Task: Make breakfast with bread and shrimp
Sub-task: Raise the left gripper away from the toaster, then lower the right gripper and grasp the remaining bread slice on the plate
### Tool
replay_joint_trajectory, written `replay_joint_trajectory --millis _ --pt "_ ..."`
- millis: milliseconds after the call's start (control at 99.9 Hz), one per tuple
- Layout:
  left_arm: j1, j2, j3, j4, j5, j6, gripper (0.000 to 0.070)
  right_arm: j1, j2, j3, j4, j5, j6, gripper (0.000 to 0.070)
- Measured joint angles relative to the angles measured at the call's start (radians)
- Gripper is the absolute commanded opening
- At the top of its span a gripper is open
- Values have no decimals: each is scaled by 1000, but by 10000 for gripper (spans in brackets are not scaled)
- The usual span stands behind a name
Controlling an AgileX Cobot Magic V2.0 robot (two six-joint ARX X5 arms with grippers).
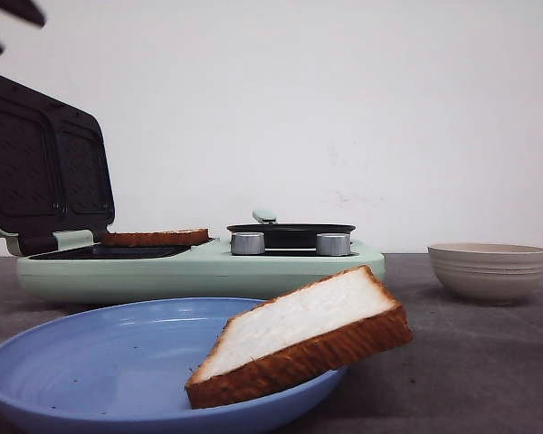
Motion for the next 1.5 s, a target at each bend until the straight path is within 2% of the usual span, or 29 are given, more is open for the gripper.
replay_joint_trajectory --millis 220,450,630,811,911,1061,1371,1501 --pt "-6 -96 -93 -4 -3 -9 348 43 19 -83 87 -113 87 308" --pt "-8 -89 -93 1 -30 -8 348 131 27 -251 276 -209 260 347" --pt "-8 -89 -93 -47 -52 -8 348 262 55 -354 479 -196 434 347" --pt "-8 -89 -93 -76 -52 -8 348 428 138 -362 635 -107 552 347" --pt "-8 -89 -93 -84 -52 -8 348 505 219 -361 692 -72 583 347" --pt "-8 -89 -93 -106 -52 -20 348 565 346 -361 801 -68 607 347" --pt "-8 -89 -93 -149 -52 -23 348 579 480 -361 964 -71 647 345" --pt "-8 -89 -93 -149 -52 -23 348 579 522 -361 986 -72 657 329"
